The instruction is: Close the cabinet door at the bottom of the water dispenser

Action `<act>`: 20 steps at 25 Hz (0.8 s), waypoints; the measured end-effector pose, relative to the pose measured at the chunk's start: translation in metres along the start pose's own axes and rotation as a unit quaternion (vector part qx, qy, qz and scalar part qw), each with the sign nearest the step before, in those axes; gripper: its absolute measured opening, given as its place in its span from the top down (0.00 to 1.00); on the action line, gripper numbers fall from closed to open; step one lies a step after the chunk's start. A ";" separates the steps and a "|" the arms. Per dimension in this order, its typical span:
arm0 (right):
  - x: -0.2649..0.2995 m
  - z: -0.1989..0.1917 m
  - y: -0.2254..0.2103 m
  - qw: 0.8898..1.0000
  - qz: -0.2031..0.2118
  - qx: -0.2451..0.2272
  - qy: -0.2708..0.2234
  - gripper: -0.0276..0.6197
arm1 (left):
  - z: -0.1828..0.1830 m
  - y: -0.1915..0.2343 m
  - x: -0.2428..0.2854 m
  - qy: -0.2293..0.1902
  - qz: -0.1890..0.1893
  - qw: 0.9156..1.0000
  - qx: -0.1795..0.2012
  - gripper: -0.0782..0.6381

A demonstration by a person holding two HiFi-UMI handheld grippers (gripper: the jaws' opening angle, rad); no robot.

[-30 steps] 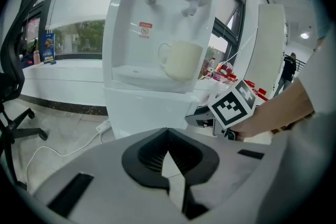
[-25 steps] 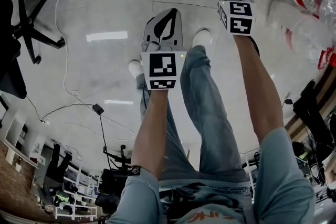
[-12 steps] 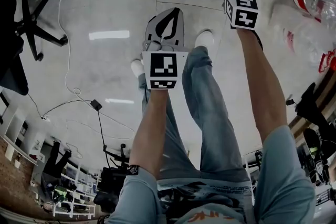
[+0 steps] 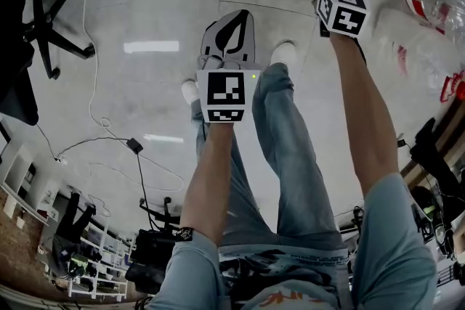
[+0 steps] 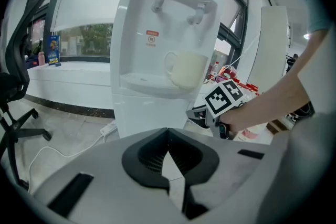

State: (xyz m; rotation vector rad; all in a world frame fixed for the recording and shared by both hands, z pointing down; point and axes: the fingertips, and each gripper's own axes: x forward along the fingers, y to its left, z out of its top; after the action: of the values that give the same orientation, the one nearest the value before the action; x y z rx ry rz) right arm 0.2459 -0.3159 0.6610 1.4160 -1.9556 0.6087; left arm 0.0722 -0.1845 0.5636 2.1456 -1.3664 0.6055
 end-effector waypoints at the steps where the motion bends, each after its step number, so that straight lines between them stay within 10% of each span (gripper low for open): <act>1: -0.003 0.000 0.001 1.000 0.000 0.008 -0.002 0.75 | 0.002 0.000 -0.001 -0.003 0.000 1.000 -0.001 0.86; 20: -0.133 0.012 0.101 0.989 0.060 0.100 -0.089 0.90 | 0.038 -0.004 -0.086 -0.043 -0.051 0.997 0.034 0.86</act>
State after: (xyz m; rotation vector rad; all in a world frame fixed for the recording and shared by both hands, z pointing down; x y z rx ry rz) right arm 0.1753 -0.2059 0.5562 1.5257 -2.1839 0.7748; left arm 0.0454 -0.1486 0.4808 2.3044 -1.2873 0.5337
